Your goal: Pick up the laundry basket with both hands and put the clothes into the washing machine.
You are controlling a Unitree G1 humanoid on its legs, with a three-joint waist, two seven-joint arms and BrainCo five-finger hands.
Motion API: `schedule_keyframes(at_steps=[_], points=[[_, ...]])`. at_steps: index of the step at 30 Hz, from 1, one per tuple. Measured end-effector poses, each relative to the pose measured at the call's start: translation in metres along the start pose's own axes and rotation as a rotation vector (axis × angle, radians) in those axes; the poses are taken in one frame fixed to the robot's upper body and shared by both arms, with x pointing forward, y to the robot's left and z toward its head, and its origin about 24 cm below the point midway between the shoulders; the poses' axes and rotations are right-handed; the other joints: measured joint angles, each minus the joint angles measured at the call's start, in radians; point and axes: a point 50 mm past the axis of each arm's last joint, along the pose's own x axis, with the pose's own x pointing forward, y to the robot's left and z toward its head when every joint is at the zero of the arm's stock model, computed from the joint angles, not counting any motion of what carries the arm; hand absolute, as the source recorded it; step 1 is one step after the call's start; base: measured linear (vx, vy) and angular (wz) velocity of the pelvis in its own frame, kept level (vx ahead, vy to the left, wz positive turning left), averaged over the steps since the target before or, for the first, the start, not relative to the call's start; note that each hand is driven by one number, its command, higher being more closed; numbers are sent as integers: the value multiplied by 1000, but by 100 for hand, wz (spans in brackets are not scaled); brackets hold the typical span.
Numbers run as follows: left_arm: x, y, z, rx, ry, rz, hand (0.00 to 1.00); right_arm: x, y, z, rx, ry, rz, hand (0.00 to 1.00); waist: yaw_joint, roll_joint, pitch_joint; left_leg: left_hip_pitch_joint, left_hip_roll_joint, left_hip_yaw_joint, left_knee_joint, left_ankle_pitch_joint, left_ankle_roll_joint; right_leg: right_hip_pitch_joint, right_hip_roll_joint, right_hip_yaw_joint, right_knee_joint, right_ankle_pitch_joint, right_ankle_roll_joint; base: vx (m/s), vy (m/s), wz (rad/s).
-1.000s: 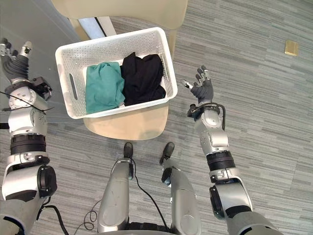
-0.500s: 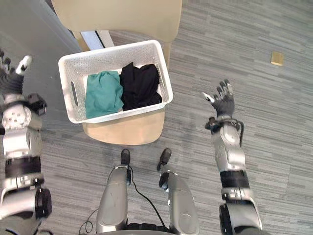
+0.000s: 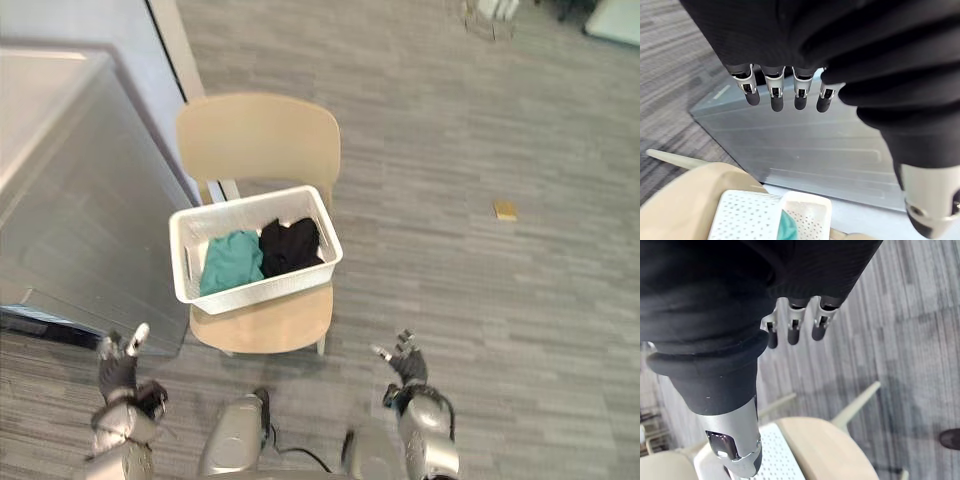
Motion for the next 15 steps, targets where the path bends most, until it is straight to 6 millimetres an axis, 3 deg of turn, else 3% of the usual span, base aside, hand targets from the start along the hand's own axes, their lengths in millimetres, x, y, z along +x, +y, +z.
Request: schedule_keyframes(at_steps=[1,2,5,6,7,8,9,10,12,13,15], points=[[-6,-4,-8,9,32,-37,0,-1,3,-3,-2,8,10,0,1,12,-7,-10,15,-9,-24,43,5,33,18,-8,-67,-42,-37,-275,-204,51],[-8,-4,-11,8,45,-44,0,-2,4,-4,-6,12,18,0,4,14,-8,-14,16,-7,-37,63,4,44,23,-18,-94,-58,-50,-342,-207,49],[-20,-4,-25,-5,106,-74,0,1,15,-2,-39,9,67,0,12,38,-24,-41,28,-40,-176,215,-23,39,69,-102,-189,-92,-64,-413,-200,62],[-20,-7,-27,-6,113,-84,0,3,14,-4,-47,21,63,0,0,42,-26,-41,21,-41,-309,362,-27,35,72,-159,-241,-85,-76,-436,-155,123],[-18,-13,-27,-10,115,-102,0,4,13,-6,-50,37,59,0,-20,35,-25,-63,12,0,-328,369,-16,40,63,-240,-310,-82,-119,-395,-157,133],[-18,-14,-30,-7,126,-106,0,5,11,-6,-53,39,52,0,-21,37,-23,-81,11,39,-273,333,6,44,63,-279,-344,-81,-146,-304,-146,133],[-18,-13,-36,1,155,-102,0,6,8,-5,-62,39,46,0,-34,48,-18,-100,16,94,-159,231,53,39,55,-342,-357,-66,-168,-267,-103,120],[-17,-14,-39,13,173,-108,0,3,6,-11,-59,59,40,0,-40,35,-16,-97,16,140,-26,136,97,35,26,-393,-349,-63,-170,-331,-50,134],[-15,-16,-44,24,194,-122,0,-2,2,-21,-58,98,29,0,-45,15,-21,-72,43,181,166,30,109,45,-20,-477,-345,-54,-167,-275,28,135],[-17,-19,-51,33,226,-146,0,-3,0,-25,-61,112,34,0,-62,18,-35,-21,113,207,252,-20,116,57,-39,-543,-350,-38,-159,-173,66,130],[-19,-22,-57,42,251,-158,0,-3,-2,-25,-64,114,36,0,-80,19,-49,19,175,225,257,-34,102,57,-54,-592,-348,-30,-146,-89,130,116]])
